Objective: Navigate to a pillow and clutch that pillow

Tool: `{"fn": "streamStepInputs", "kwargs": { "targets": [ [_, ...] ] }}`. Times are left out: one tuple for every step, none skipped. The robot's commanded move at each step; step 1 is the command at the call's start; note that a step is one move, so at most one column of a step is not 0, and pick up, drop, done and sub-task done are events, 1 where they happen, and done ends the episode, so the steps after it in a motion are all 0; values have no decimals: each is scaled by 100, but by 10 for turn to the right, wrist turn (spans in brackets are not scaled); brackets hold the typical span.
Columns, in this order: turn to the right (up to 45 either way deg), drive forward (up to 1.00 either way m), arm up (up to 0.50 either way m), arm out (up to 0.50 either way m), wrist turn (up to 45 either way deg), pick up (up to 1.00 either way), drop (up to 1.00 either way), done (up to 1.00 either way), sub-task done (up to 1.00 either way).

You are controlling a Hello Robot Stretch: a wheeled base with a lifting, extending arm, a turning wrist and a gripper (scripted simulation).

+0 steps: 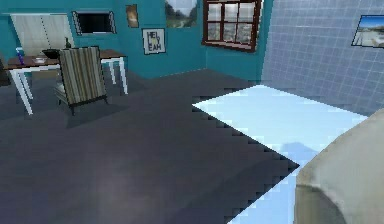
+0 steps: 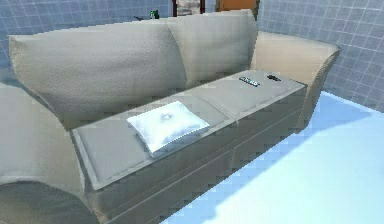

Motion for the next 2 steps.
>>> {"fn": "streamStepInputs", "kwargs": {
  "targets": [
    [0, 0, 24, 0, 0, 0, 0, 0, 0],
    [0, 0, 0, 50, 0, 0, 0, 0, 0]
  ]
}}
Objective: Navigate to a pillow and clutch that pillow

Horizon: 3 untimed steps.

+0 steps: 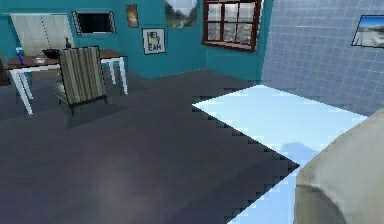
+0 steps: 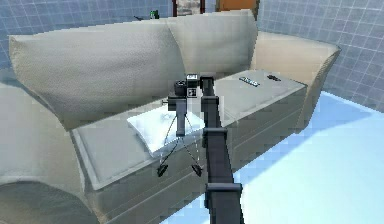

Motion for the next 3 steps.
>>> {"fn": "streamStepInputs", "kwargs": {
  "targets": [
    [0, 0, 0, 0, 450, 0, 0, 0, 0],
    [0, 0, 0, 0, 450, 0, 0, 0, 0],
    [0, 0, 0, 0, 300, 0, 0, 0, 0]
  ]
}}
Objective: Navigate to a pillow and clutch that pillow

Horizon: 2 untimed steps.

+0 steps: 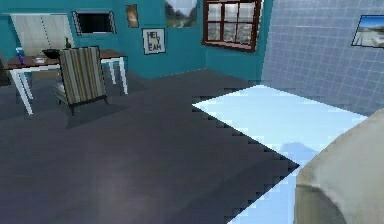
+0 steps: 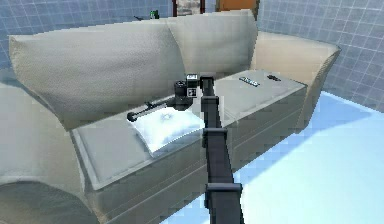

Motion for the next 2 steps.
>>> {"fn": "streamStepInputs", "kwargs": {
  "targets": [
    [0, 0, -30, 0, 0, 0, 0, 0, 0],
    [0, 0, 10, 0, 0, 0, 0, 0, 0]
  ]
}}
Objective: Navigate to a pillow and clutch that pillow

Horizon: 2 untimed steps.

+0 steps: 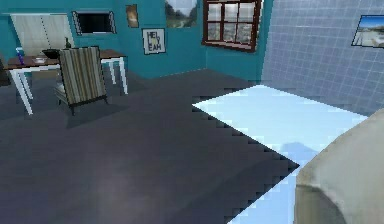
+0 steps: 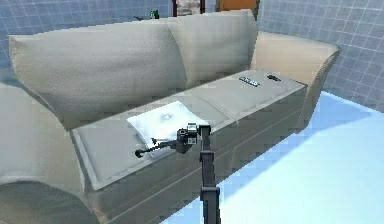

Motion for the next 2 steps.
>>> {"fn": "streamStepInputs", "kwargs": {
  "targets": [
    [0, 0, -10, 0, 0, 0, 0, 0, 0],
    [0, 0, 10, 0, 0, 0, 0, 0, 0]
  ]
}}
